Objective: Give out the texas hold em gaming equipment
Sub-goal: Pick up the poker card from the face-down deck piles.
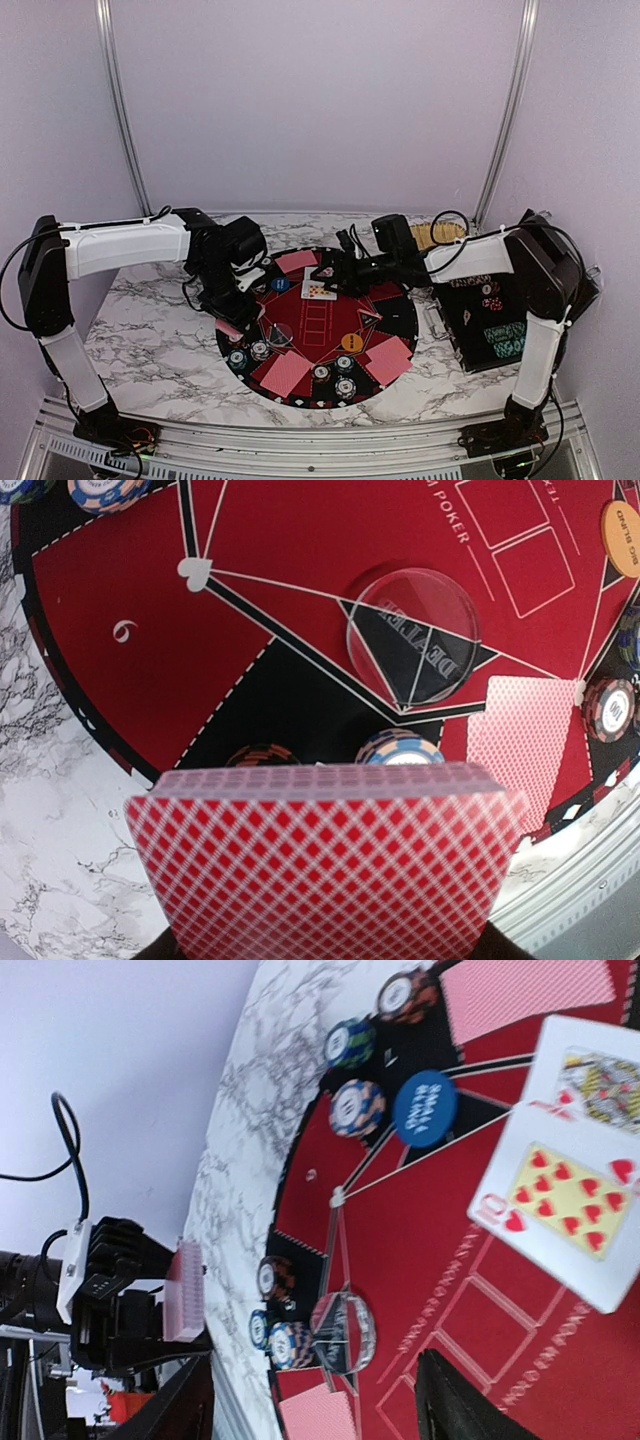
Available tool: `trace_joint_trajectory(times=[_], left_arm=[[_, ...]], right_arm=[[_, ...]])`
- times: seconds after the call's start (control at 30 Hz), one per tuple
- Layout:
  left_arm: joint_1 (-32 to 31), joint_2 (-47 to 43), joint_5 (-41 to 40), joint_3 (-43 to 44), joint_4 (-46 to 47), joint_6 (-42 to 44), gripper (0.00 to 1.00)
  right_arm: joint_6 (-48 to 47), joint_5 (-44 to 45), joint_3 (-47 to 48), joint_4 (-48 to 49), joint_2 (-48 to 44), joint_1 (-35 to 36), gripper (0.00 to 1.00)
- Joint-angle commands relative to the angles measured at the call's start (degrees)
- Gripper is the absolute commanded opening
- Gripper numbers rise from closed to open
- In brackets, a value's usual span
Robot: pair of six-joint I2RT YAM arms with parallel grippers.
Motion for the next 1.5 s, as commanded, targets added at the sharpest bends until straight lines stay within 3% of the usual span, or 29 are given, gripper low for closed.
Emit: trace_joint_trajectory(times=[0.0, 0.53, 1.47], left_arm=[[-1.49, -0.82, 0.46, 2.78, -0.57, 1.38, 0.34], [-4.63, -0.12, 1.36, 5.86, -1.37, 2.62, 0.34], [-4.93, -0.34, 1.35, 6.01, -1.62, 2.85, 0.34]], right_arm=[[7.55, -10.24, -1.06, 10.10, 0.94, 4.16, 0.65], [19.51, -14.04, -1.46, 25.75, 6.65, 10.63, 0.65], [19.93, -9.39, 4.43, 23.12, 12.09, 13.58, 0.64]])
